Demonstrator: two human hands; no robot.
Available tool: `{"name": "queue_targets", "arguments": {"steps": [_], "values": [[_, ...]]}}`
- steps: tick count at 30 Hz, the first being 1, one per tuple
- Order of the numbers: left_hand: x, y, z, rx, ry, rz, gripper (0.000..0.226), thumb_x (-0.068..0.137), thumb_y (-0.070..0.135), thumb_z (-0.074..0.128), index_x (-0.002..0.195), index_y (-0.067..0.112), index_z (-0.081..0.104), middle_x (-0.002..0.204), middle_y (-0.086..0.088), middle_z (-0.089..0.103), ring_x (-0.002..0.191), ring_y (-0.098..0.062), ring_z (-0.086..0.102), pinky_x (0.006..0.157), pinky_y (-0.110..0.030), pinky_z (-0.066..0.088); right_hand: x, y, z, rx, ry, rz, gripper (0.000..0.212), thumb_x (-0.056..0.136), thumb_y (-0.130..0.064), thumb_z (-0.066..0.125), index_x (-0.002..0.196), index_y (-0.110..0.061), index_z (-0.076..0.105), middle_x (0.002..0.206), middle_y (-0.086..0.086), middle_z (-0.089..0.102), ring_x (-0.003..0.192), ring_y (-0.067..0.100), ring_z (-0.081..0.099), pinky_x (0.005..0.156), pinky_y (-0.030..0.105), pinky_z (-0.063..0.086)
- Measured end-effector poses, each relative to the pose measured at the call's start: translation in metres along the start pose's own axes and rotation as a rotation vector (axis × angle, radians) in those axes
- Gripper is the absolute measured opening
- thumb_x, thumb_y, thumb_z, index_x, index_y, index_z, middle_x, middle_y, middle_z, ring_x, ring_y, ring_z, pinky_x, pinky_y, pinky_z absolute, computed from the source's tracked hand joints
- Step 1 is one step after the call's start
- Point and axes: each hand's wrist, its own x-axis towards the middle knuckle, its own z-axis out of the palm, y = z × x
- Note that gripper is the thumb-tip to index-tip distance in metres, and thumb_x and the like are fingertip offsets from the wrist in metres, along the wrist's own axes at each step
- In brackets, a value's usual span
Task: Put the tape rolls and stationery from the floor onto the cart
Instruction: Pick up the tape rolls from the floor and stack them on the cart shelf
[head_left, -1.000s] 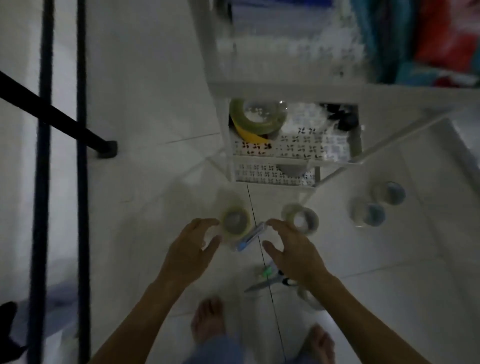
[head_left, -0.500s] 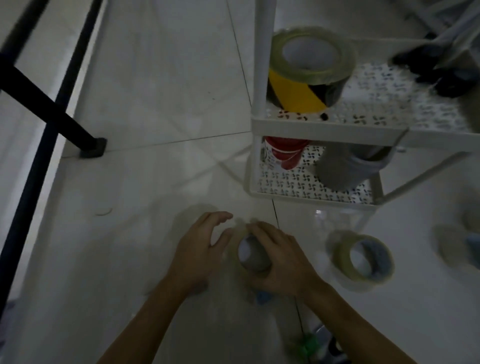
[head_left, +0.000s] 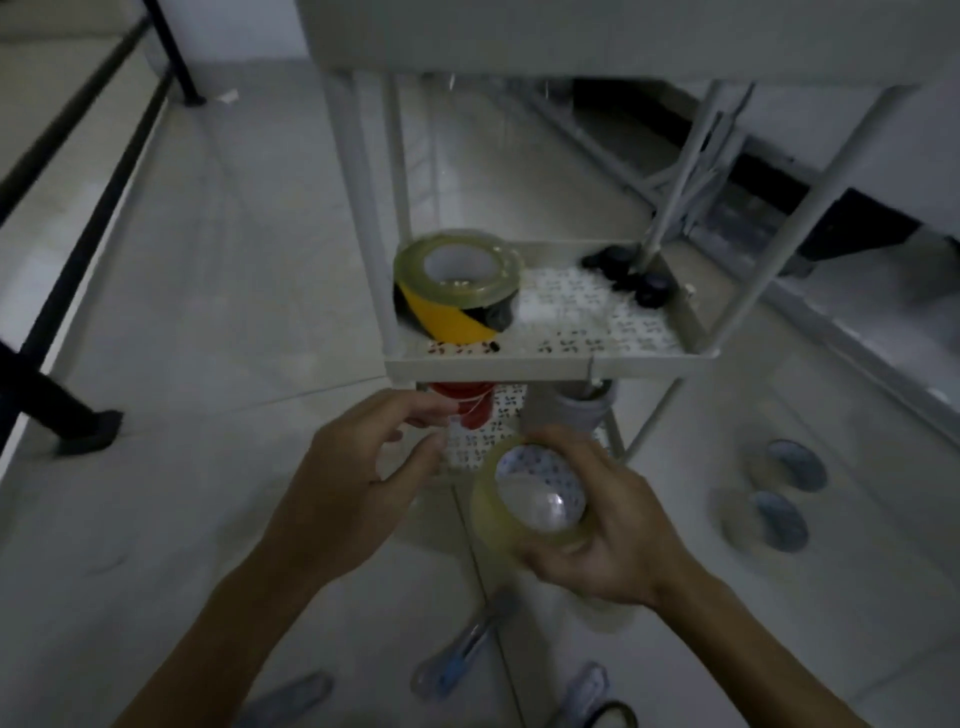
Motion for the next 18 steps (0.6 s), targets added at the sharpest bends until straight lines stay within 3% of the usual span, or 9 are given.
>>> {"name": "queue_targets", "arguments": {"steps": [4, 8, 11, 14, 18], "values": [[0.046, 0.028, 0.008, 0.072, 0.079, 0.162, 0.018, 0.095, 0.022, 0.065, 0.112, 0.023, 0.073, 0.109, 0.016, 0.070, 0.102, -0.002, 0.067, 0.083, -0.018, 0.052, 0.034, -0.015, -0.053, -0.016, 0.216, -0.030, 0.071, 0.072, -0.057, 0.077, 0.130, -0.020, 0.057, 0.131, -0.008, 0.059, 0.117, 0.012, 0.062, 0.089, 0.030, 0.054], [0.099, 0.032, 0.026, 0.224, 0.147, 0.206, 0.021, 0.094, 0.027, 0.065, 0.113, 0.024, 0.071, 0.115, 0.009, 0.068, 0.106, -0.011, 0.065, 0.085, -0.028, 0.053, 0.077, -0.011, -0.072, -0.075, 0.319, 0.084, 0.069, 0.071, -0.064, 0.074, 0.128, -0.029, 0.056, 0.128, -0.013, 0.056, 0.113, 0.003, 0.055, 0.087, 0.026, 0.052], [0.136, 0.025, 0.037, 0.407, 0.106, 0.091, 0.046, 0.087, 0.049, 0.064, 0.128, 0.030, 0.062, 0.139, 0.000, 0.055, 0.130, -0.022, 0.053, 0.106, -0.046, 0.046, 0.112, 0.002, -0.074, -0.094, 0.360, 0.163, 0.073, 0.072, -0.063, 0.078, 0.131, -0.026, 0.055, 0.129, -0.009, 0.056, 0.113, 0.006, 0.056, 0.090, 0.026, 0.050], [0.156, 0.014, 0.046, 0.560, -0.014, -0.077, 0.078, 0.078, 0.074, 0.059, 0.144, 0.032, 0.048, 0.155, -0.006, 0.039, 0.144, -0.031, 0.038, 0.118, -0.053, 0.031, 0.145, 0.021, -0.075, -0.111, 0.362, 0.233, 0.070, 0.071, -0.055, 0.084, 0.127, -0.024, 0.054, 0.124, -0.005, 0.055, 0.107, 0.010, 0.055, 0.083, 0.025, 0.044], [0.165, 0.003, 0.051, 0.580, -0.039, -0.137, 0.071, 0.077, 0.063, 0.073, 0.136, 0.028, 0.055, 0.145, -0.005, 0.049, 0.136, -0.028, 0.045, 0.114, -0.048, 0.037, 0.181, 0.042, -0.064, -0.111, 0.345, 0.281, 0.068, 0.069, -0.057, 0.084, 0.118, -0.022, 0.053, 0.124, 0.003, 0.054, 0.107, 0.017, 0.055, 0.082, 0.029, 0.047]]}}
